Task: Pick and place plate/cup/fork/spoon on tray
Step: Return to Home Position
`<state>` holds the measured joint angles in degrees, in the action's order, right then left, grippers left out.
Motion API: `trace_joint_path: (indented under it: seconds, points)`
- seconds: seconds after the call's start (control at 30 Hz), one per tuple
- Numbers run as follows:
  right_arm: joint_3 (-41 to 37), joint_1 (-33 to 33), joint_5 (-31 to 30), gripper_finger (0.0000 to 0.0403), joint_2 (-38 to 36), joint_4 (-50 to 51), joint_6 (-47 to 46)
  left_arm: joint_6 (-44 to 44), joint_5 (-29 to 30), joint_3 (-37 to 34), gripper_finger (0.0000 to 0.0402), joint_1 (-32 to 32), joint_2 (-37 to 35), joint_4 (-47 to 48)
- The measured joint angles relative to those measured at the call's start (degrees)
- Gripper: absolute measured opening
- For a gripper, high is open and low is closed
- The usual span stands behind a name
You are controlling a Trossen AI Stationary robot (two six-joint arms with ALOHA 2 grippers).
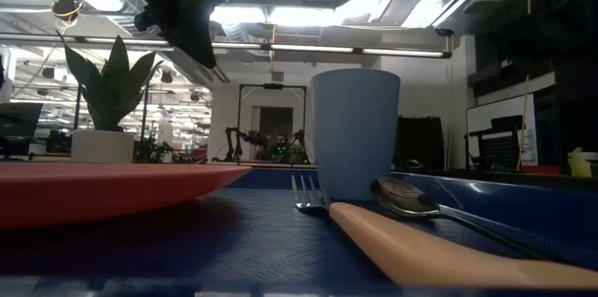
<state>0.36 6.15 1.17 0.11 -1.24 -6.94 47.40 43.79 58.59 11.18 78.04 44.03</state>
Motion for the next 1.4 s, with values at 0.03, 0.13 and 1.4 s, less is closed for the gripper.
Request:
trace_joint_path:
  seconds: [0.03, 0.13, 1.4]
  points:
    - [0.0, 0.0, 0.0, 0.0127, 0.1, 0.0, -0.1, 0.0, 0.0, 0.0, 0.0, 0.0, 0.0, 0.0]
    - [0.0, 0.0, 0.0, 0.0127, 0.2, 0.0, -0.1, 0.0, 0.0, 0.0, 0.0, 0.0, 0.0, 0.0]
    - [0.0, 0.0, 0.0, 0.0127, 0.2, -0.2, -0.1, 11.6, 19.5, -11.8, 0.0016, -1.9, -20.3, -20.2]
